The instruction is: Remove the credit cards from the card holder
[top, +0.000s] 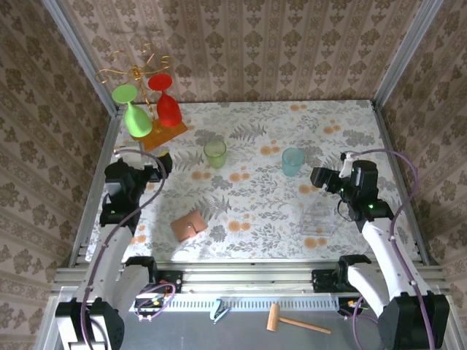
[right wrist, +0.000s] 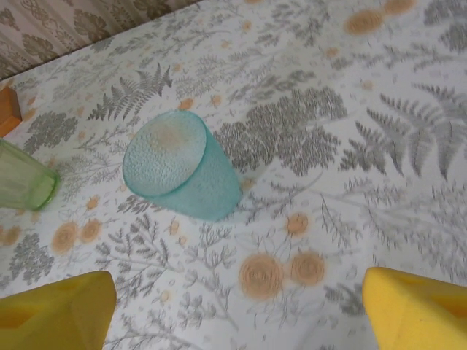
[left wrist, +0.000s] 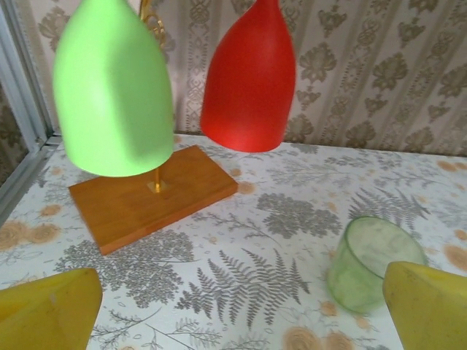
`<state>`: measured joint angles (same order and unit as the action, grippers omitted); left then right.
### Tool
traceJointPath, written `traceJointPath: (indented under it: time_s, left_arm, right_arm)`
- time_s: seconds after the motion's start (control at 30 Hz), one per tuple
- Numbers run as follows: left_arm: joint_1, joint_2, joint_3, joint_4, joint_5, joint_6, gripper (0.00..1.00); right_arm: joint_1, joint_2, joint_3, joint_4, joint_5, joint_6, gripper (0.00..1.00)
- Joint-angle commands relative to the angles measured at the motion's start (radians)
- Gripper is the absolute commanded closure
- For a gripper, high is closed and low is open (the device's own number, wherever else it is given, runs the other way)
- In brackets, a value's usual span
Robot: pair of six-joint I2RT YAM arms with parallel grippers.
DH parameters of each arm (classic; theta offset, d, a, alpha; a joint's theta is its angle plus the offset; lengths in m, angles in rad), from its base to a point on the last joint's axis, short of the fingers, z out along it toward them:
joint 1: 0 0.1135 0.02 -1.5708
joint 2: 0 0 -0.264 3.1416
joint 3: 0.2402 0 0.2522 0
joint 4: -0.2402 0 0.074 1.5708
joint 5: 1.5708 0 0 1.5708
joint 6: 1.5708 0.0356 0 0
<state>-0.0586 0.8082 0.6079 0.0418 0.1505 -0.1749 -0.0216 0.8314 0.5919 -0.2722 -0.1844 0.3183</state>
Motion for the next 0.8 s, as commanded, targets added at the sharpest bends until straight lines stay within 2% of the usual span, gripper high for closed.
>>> traceJointPath:
  time_s: [0.0,0.13,0.23,0.33,0.4,0.6,0.77]
  left_arm:
    - [-0.003,-0.031,0.107,-0.298,0.040,0.030,0.00]
    - [-0.003,-0.064,0.174,-0.402,0.048,0.095,0.00]
    - [-0.002,-0.102,0.148,-0.411,0.006,0.154,0.00]
    - [0.000,-0.133,0.092,-0.401,-0.059,0.151,0.00]
    - [0.002,-0.138,0.085,-0.408,-0.050,0.141,0.00]
    - [0.004,-0.147,0.083,-0.405,-0.046,0.115,0.00]
    - [0.014,-0.173,0.074,-0.402,-0.069,0.119,0.00]
  right_arm:
    - [0.005,-0.064,0.033,-0.227,-0.012,0.119,0.14]
    - [0.005,-0.120,0.063,-0.374,0.003,0.157,0.21]
    - [0.006,-0.135,0.057,-0.436,0.044,0.208,0.29]
    - [0.006,-0.129,0.034,-0.447,0.074,0.269,0.32]
    - [0.006,-0.116,0.019,-0.455,0.100,0.294,0.34]
    - [0.005,-0.091,-0.035,-0.455,0.170,0.354,0.51]
    - [0.005,-0.094,-0.069,-0.463,0.259,0.407,0.56]
